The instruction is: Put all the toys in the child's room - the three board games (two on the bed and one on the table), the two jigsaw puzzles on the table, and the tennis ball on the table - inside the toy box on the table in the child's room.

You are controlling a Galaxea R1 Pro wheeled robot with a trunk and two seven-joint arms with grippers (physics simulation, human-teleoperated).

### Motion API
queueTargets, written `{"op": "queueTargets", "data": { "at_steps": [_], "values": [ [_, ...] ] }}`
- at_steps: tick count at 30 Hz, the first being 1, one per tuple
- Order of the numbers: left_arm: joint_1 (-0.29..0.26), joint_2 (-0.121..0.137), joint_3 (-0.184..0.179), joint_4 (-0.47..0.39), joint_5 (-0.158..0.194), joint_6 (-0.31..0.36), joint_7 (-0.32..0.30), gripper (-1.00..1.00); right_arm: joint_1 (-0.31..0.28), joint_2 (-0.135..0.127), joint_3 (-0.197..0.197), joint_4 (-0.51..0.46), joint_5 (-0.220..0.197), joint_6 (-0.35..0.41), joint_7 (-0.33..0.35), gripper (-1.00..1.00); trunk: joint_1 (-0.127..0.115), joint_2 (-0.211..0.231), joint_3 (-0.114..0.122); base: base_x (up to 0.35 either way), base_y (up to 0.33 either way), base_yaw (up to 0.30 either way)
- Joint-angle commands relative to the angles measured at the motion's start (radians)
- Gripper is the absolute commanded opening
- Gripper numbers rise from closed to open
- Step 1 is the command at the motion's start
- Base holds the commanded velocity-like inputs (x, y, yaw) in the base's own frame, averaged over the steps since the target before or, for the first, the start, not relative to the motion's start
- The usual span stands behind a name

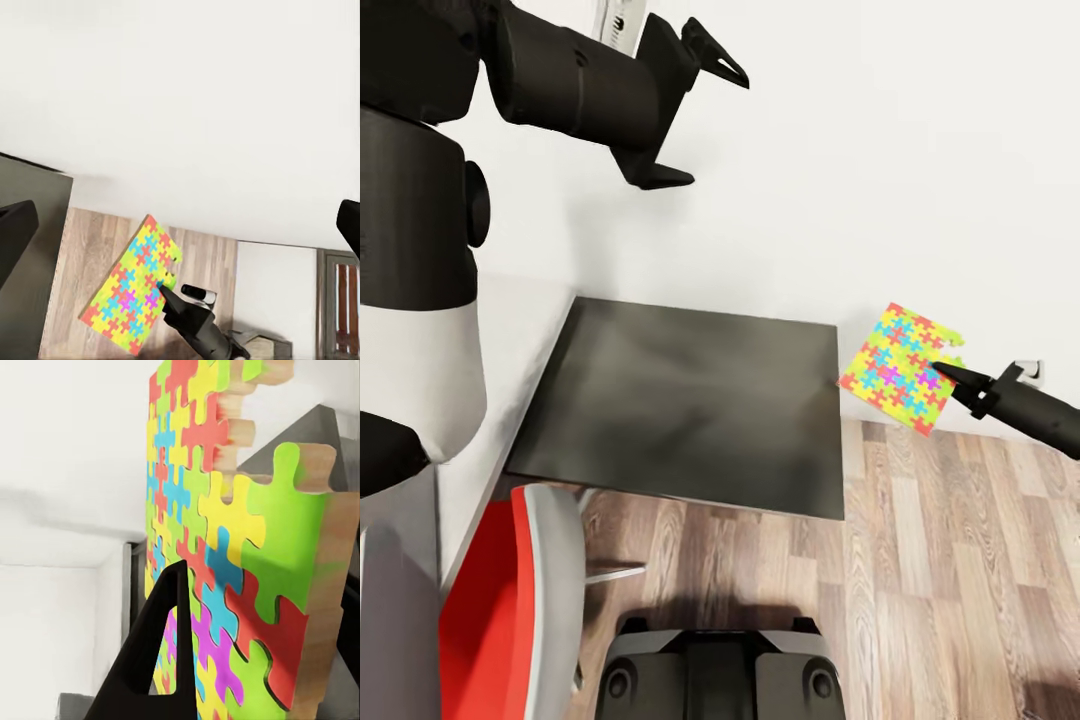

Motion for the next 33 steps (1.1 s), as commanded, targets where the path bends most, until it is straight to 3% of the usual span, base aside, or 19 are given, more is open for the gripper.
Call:
{"op": "queueTargets", "data": {
  "at_steps": [1, 4, 8, 13, 16, 17, 21, 25, 26, 33],
  "values": [
    [0.008, 0.0, -0.001, -0.005, 0.002, 0.01, 0.005, 1.0, 0.007, -0.001, -0.001, -0.014, 0.008, 0.004, 0.01, -1.0, 0.001, -0.001, 0.0, 0.0, 0.0, -0.178],
    [0.031, -0.001, 0.0, -0.016, 0.001, 0.01, 0.005, 1.0, 0.023, -0.002, 0.0, -0.042, -0.005, 0.004, 0.01, -1.0, 0.001, -0.001, 0.005, 0.0, 0.0, -0.167],
    [0.072, -0.003, 0.003, -0.037, 0.001, 0.012, 0.006, 1.0, 0.058, -0.006, 0.003, -0.095, -0.055, 0.004, 0.01, -1.0, 0.001, -0.001, 0.011, 0.0, 0.0, -0.15],
    [0.087, -0.011, 0.002, -0.044, 0.001, 0.011, 0.008, 1.0, 0.08, -0.019, 0.005, -0.136, -0.096, 0.004, 0.009, -1.0, 0.001, -0.001, 0.018, 0.0, 0.0, -0.139],
    [0.104, -0.045, -0.004, -0.048, 0.002, 0.011, 0.01, 1.0, 0.094, -0.048, 0.026, -0.176, -0.134, 0.004, 0.009, -1.0, 0.001, -0.001, 0.022, 0.0, 0.0, -0.123],
    [0.104, -0.045, -0.004, -0.048, 0.002, 0.011, 0.01, 1.0, 0.094, -0.048, 0.026, -0.176, -0.134, 0.004, 0.009, -1.0, 0.001, -0.001, 0.024, 0.0, 0.0, -0.108],
    [0.139, -0.103, -0.03, -0.051, 0.002, 0.01, 0.012, 1.0, 0.103, -0.087, 0.071, -0.22, -0.184, 0.004, 0.009, -1.0, 0.001, -0.001, 0.027, 0.0, 0.0, -0.064],
    [0.157, -0.122, -0.051, -0.052, 0.001, 0.01, 0.011, 1.0, 0.106, -0.094, 0.085, -0.233, -0.204, 0.004, 0.009, -1.0, 0.001, -0.001, 0.029, 0.0, 0.0, -0.034],
    [0.172, -0.134, -0.075, -0.052, 0.001, 0.01, 0.011, 1.0, 0.111, -0.098, 0.094, -0.241, -0.218, 0.004, 0.01, -1.0, 0.001, -0.001, 0.029, 0.0, 0.0, -0.018],
    [0.217, -0.15, -0.116, -0.053, 0.0, 0.01, 0.009, 1.0, 0.149, -0.104, 0.1, -0.255, -0.235, 0.004, 0.016, -1.0, 0.001, -0.001, 0.03, 0.0, 0.0, -0.011]
  ]
}}
